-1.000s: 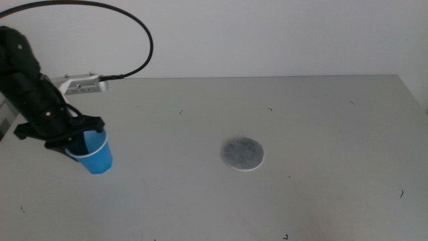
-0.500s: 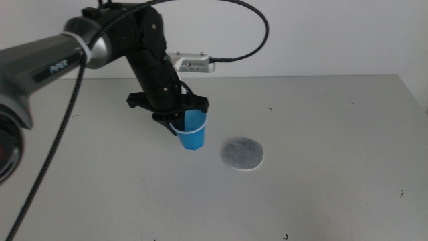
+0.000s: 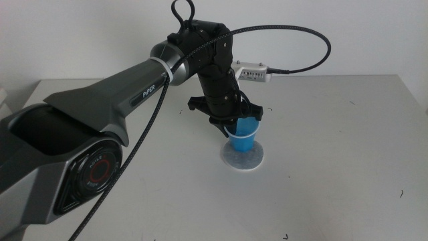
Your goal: Place an empty cup on a cup mat.
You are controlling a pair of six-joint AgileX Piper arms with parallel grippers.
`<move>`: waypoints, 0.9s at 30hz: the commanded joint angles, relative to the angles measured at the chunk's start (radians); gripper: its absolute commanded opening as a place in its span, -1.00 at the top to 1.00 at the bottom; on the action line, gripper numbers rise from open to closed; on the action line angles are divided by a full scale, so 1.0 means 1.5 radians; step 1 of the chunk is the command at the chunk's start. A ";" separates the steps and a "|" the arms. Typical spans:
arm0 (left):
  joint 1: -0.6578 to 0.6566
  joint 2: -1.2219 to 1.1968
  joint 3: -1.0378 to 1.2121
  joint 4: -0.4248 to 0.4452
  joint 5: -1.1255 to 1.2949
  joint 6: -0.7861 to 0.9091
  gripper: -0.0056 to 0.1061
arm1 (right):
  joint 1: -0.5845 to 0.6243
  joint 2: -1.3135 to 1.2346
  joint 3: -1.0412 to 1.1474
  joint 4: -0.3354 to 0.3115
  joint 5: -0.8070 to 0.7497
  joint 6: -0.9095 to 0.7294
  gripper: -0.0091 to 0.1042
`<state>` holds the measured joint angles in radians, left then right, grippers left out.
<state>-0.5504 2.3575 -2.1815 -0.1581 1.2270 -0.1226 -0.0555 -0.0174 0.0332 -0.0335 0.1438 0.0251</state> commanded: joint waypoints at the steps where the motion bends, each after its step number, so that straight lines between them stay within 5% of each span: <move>1: -0.007 -0.032 -0.036 -0.013 0.049 -0.009 0.90 | 0.002 -0.013 -0.008 -0.006 -0.052 -0.006 -0.82; 9: -0.017 -0.020 -0.036 -0.011 0.045 -0.009 0.87 | 0.002 -0.013 -0.008 -0.006 -0.052 -0.006 -0.82; 12: -0.019 -0.020 -0.036 -0.007 0.047 -0.009 0.61 | 0.002 -0.013 -0.008 -0.006 -0.052 -0.006 -0.82; 18: -0.019 -0.021 -0.036 -0.008 0.048 -0.010 -0.38 | 0.002 -0.013 -0.008 -0.006 -0.052 -0.006 -0.82; 23: -0.018 -0.029 -0.041 -0.028 0.056 0.002 -0.99 | 0.002 -0.013 -0.008 -0.006 -0.052 -0.006 -0.82; 27: -0.012 -0.064 -0.041 -0.039 0.056 0.023 -0.99 | 0.002 -0.013 -0.008 -0.006 -0.052 -0.006 -0.82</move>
<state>-0.5718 2.3736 -2.2086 -0.1888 1.2352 -0.0948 -0.0555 -0.0174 0.0332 -0.0335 0.1438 0.0251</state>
